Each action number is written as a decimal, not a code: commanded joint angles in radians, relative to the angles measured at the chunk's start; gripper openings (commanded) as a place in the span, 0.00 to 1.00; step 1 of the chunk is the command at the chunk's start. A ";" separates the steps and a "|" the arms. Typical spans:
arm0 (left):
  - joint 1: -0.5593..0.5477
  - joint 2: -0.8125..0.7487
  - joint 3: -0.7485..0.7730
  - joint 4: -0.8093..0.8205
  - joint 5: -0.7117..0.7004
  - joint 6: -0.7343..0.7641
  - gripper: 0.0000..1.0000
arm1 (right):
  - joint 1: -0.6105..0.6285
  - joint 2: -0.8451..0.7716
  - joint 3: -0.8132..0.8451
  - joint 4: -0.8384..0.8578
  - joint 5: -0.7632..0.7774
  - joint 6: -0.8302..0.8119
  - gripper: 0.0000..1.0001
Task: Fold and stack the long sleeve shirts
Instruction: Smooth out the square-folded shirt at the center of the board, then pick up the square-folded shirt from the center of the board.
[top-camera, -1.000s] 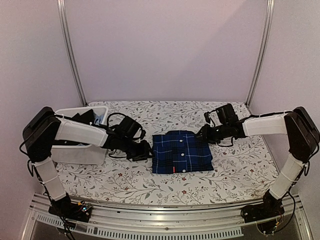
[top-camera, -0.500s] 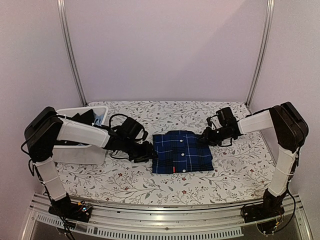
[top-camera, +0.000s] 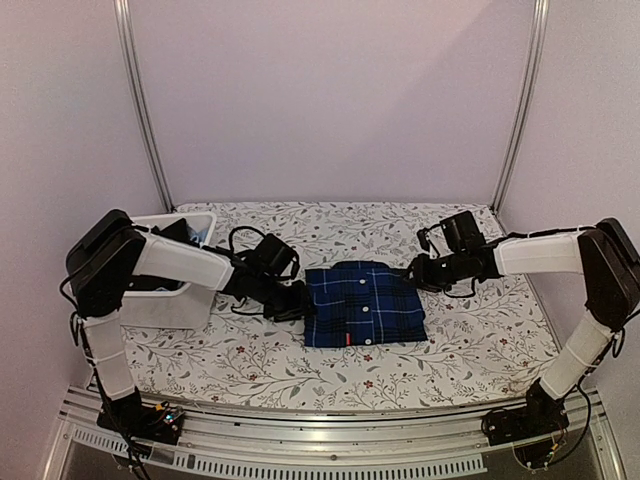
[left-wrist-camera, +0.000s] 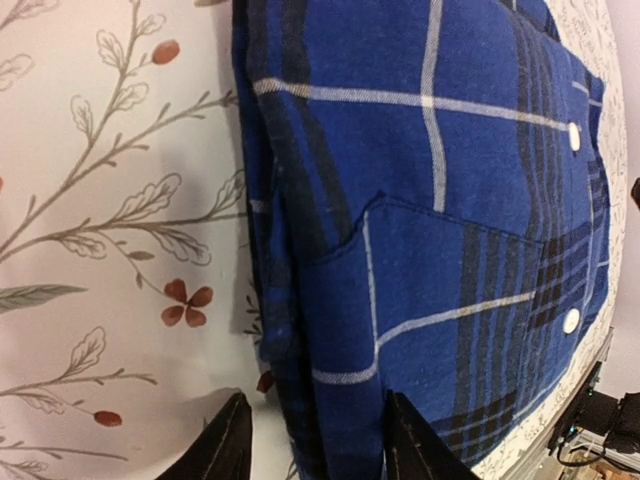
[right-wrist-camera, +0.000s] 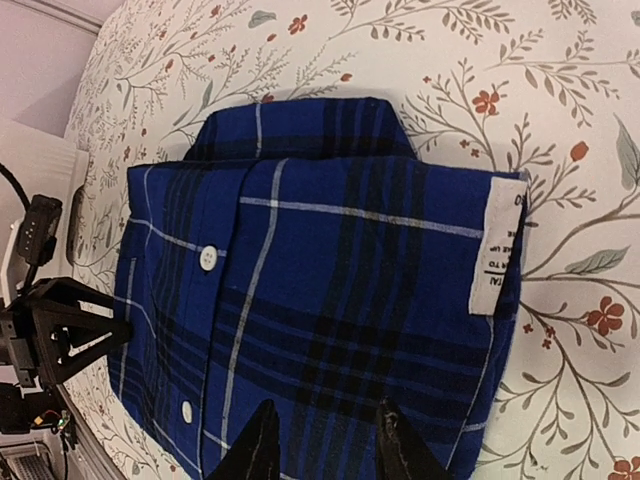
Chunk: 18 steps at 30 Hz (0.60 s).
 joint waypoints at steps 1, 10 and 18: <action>0.003 0.052 0.029 -0.041 -0.043 0.005 0.45 | 0.003 -0.041 -0.060 -0.028 0.044 -0.021 0.31; 0.006 0.074 0.032 -0.037 -0.046 0.004 0.39 | 0.022 -0.073 -0.182 0.019 0.018 -0.009 0.23; 0.018 0.078 0.020 -0.030 -0.038 0.009 0.38 | 0.025 -0.052 -0.234 0.035 0.054 0.001 0.19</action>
